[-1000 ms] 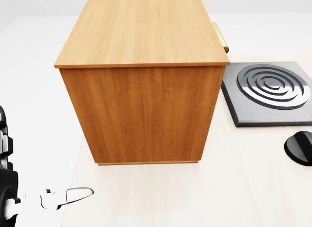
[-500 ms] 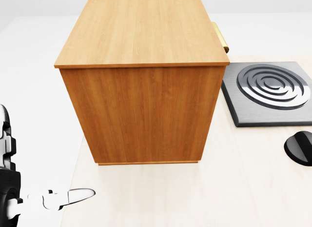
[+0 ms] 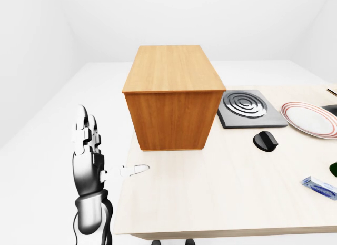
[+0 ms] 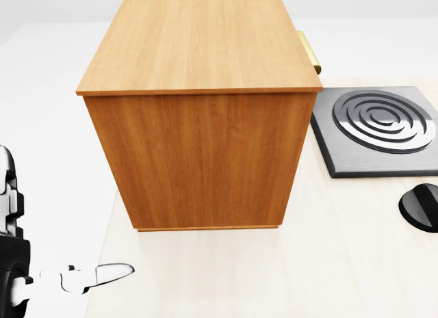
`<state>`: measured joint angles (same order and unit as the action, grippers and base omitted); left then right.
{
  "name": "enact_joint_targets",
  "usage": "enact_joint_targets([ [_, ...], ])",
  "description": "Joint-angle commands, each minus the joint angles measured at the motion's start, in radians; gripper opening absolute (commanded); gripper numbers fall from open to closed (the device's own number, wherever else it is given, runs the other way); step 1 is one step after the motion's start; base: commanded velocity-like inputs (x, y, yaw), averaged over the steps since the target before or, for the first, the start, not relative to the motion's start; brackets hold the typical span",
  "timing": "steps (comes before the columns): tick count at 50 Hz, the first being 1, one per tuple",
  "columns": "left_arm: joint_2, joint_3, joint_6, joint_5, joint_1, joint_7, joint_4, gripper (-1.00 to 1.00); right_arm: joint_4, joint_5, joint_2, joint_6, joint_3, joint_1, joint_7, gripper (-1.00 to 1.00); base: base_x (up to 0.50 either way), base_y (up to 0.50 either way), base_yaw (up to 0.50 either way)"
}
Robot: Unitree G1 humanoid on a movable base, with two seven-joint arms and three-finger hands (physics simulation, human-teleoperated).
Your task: Put the bowl on the top of the cabinet.
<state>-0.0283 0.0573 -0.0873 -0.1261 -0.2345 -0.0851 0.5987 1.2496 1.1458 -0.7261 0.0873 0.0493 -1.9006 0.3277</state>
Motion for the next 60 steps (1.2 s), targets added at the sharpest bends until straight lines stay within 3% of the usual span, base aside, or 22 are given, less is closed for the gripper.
enact_joint_targets([
  [1, 0.002, -0.005, 0.0, 0.004, -0.004, 0.005, -0.007, 1.0, 0.085, 0.087, 0.179, 0.0, -0.006, -0.058, -0.061, -1.0, 0.0, 0.0, 0.0],
  [8, 0.005, -0.003, 0.0, 0.014, -0.003, 0.013, -0.011, 1.0, 0.08, 0.066, 0.304, 0.0, -0.013, -0.021, -0.059, -1.0, 0.0, 0.0, 0.0],
  [13, 0.003, -0.001, 0.0, 0.017, -0.007, 0.015, -0.005, 1.0, 0.077, 0.065, 0.354, 0.0, -0.035, 0.014, -0.059, -1.0, 0.0, 0.0, 0.0],
  [43, 0.0, 0.001, 0.0, 0.015, -0.004, 0.015, -0.011, 1.0, 0.059, 0.08, 0.456, 0.0, -0.084, 0.191, -0.08, -1.0, 0.0, 0.0, 0.0],
  [60, 0.0, -0.002, 0.0, 0.017, -0.007, 0.016, -0.009, 1.0, 0.051, 0.079, 0.51, 0.0, -0.094, 0.208, -0.081, -1.0, 0.0, 0.0, 0.0],
])
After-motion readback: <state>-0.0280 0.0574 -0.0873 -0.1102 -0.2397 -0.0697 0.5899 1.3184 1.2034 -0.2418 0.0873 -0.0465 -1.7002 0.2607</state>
